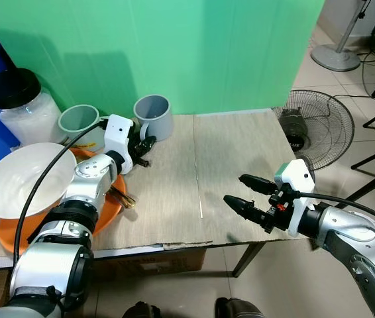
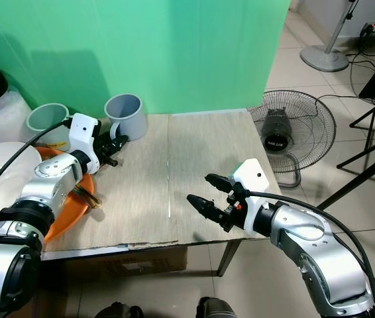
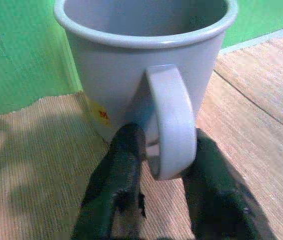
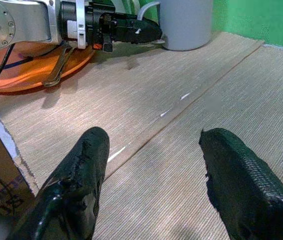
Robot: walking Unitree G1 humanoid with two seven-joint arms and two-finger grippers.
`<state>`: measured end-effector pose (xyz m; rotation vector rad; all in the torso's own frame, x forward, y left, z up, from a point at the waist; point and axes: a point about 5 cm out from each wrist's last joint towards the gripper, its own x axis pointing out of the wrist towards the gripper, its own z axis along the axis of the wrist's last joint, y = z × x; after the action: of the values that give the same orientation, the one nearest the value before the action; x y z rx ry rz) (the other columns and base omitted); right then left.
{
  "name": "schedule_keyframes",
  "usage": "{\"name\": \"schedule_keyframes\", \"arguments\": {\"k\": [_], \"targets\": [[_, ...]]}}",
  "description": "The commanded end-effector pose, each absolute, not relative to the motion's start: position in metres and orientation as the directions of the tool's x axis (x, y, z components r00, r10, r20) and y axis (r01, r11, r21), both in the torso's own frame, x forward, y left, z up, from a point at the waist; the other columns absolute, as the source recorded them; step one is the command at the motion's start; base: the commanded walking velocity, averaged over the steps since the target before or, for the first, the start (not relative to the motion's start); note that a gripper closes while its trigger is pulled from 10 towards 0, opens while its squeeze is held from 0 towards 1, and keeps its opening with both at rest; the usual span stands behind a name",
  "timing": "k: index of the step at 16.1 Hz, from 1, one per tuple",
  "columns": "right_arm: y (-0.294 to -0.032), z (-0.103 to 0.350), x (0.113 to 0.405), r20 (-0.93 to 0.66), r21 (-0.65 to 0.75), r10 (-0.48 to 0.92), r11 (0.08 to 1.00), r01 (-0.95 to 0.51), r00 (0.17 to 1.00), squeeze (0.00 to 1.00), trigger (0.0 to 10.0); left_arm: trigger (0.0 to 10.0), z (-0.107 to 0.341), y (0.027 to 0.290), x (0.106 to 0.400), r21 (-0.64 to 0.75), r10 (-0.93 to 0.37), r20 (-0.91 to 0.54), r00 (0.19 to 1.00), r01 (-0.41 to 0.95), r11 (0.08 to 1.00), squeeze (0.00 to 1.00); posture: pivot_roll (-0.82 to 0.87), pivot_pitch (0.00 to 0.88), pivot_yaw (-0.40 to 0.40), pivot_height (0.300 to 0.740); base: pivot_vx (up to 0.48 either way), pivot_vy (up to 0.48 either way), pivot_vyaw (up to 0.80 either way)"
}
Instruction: Setting the table
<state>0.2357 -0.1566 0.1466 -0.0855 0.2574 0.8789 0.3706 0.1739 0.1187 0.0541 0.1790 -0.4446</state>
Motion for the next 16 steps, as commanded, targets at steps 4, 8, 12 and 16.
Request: {"name": "schedule_keyframes", "arguments": {"k": [4,8,12,16], "targets": [[-0.154,0.148,0.235,-0.252,0.014,0.758,0.624,-0.781,0.601,0.00,10.0,0.0,0.114,0.171,0.368,0.016,-0.420,-0.181,0.889,0.430,0.903,0.00,-0.14,0.101,0.066,0.740,0.000,0.000,0.00],[-0.151,0.146,0.236,-0.239,0.012,0.753,0.634,-0.773,0.613,0.00,10.0,0.0,0.113,0.166,0.365,0.009,-0.435,-0.154,0.887,0.442,0.897,0.00,-0.14,0.079,0.077,0.740,0.000,0.000,0.00],[-0.146,0.145,0.239,-0.216,0.002,0.745,0.647,-0.763,0.631,0.00,10.0,0.0,0.115,0.166,0.358,0.043,-0.437,-0.104,0.893,0.443,0.895,0.00,-0.12,0.045,0.089,0.740,0.000,0.000,0.00],[-0.146,0.149,0.248,-0.139,-0.008,0.671,0.735,-0.678,0.728,0.00,10.0,0.0,0.135,0.150,0.343,0.097,-0.519,0.025,0.854,0.515,0.852,0.00,-0.11,0.026,0.106,0.740,0.000,0.000,0.00]]}}
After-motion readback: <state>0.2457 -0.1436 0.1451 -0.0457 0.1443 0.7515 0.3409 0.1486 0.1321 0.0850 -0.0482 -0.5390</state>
